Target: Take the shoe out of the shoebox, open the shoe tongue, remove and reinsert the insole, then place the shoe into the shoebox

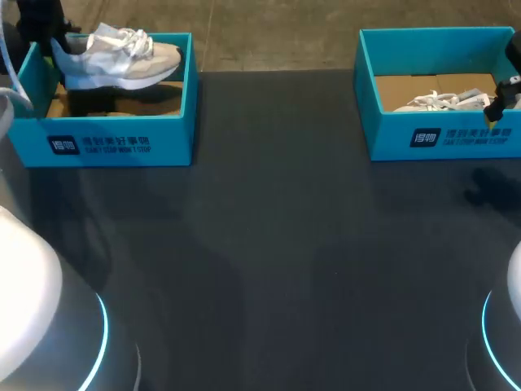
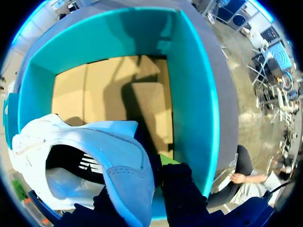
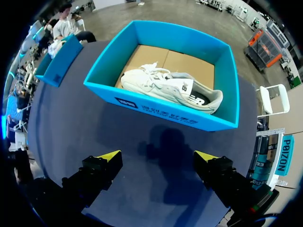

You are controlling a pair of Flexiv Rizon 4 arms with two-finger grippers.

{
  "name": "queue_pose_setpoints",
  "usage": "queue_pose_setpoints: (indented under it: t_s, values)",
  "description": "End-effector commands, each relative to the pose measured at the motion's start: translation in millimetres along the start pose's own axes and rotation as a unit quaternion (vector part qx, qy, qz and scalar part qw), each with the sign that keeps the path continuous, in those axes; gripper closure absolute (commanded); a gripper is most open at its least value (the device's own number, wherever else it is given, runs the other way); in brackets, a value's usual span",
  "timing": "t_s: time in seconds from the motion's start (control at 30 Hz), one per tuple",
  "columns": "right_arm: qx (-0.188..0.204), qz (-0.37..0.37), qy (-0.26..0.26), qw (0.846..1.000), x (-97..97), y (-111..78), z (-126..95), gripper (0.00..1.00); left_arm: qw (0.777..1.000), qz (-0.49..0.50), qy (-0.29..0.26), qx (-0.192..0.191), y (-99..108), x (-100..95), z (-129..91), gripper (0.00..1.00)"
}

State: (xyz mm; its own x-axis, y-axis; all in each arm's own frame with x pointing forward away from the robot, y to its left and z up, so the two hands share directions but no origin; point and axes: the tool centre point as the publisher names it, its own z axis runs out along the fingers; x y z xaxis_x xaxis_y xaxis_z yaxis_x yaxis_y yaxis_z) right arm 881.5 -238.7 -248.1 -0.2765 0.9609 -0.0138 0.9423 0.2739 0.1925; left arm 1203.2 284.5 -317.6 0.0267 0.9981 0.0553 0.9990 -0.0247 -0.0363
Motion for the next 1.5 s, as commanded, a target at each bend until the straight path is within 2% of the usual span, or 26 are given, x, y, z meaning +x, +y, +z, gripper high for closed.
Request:
queue_pose_setpoints:
  t_s: [0.03,0.17,0.37,0.53,0.87,1.5]
  values:
    - [0.0,0.0,0.001,1.0,-0.2,0.7,0.2,0.0,1.0,-0.012,0.002,-0.005,-13.8,-2.1,-49.7,1.0]
    - [0.0,0.0,0.001,1.0,-0.2,0.7,0.2,0.0,0.999,-0.033,-0.01,-0.012,-19.7,-1.5,-78.5,1.0]
    - [0.0,0.0,0.001,1.0,-0.2,0.7,0.2,0.0,0.999,-0.036,0.014,-0.018,-35.1,-3.1,-111.8,1.0]
    - [0.0,0.0,0.001,1.0,-0.2,0.7,0.2,0.0,0.999,-0.029,0.027,-0.009,-48.6,-5.1,-129.1,1.0]
    - [0.0,0.0,0.001,1.0,-0.2,0.7,0.2,0.0,0.998,-0.046,0.026,-0.02,-72.7,-13.1,-159.1,1.0]
    - [0.0,0.0,0.001,1.0,-0.2,0.7,0.2,0.0,0.998,-0.053,0.033,-0.016,-76.0,-13.9,-161.2,1.0]
